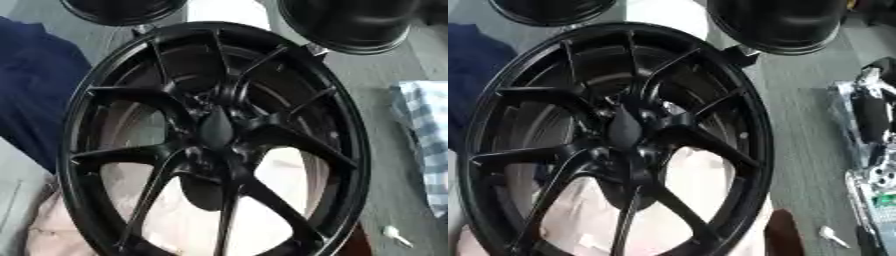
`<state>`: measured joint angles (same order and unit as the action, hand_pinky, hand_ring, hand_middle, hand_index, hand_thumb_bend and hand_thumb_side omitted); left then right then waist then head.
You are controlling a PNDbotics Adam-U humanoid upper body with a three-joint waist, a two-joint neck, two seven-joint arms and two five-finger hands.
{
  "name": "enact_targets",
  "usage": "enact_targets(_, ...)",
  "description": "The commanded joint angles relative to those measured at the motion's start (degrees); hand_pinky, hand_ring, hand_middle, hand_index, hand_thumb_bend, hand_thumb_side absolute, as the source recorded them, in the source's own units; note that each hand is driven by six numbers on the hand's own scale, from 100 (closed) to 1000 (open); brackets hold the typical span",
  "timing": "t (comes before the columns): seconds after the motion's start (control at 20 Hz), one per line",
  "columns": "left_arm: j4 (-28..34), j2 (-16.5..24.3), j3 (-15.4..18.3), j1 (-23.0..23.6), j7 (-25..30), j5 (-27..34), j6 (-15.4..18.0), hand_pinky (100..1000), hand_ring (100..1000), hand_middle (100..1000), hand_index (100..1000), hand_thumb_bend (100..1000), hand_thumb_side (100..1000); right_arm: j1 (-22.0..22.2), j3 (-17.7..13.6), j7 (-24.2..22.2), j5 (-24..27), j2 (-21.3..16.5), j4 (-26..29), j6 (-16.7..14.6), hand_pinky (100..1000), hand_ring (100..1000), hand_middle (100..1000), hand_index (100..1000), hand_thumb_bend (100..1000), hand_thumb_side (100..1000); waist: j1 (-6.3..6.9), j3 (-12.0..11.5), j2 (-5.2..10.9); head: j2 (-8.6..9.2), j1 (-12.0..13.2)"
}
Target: Pull the pin out of the wheel hub.
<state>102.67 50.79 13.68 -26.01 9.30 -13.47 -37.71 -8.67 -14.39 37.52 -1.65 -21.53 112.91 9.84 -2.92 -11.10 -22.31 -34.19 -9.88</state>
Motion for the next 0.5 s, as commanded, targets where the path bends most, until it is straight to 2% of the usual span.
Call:
enact_targets(0.05,1.86,0.81,3.93,3.05,-3.30,3.11,3.01,884,822,785,894,294,1000,-0.65,0.07,-0.34,0.11,-1.75,1.49,-0.17,796,816,620,732,100,490,0.38,0.48,1.12,1.21,0.89)
enact_targets(0.15,2.89,0.26,4.48,5.76,-5.31,5.12,5.02,872,813,765,859,167,1000,-0.76,0.21,-0.49,0.23,-1.80,1.47,-0.22,796,816,620,732,100,489,0.45,0.95,1.29,1.38,1.23)
enact_targets(0.5,0.44,0.51,3.97,7.46,-12.07,11.88,11.78,827,770,700,814,100,998,-1.03,0.33,-0.63,0.37,-2.04,1.51,-0.37,795,816,620,732,100,488,0.65,1.20,1.50,2.42,1.58)
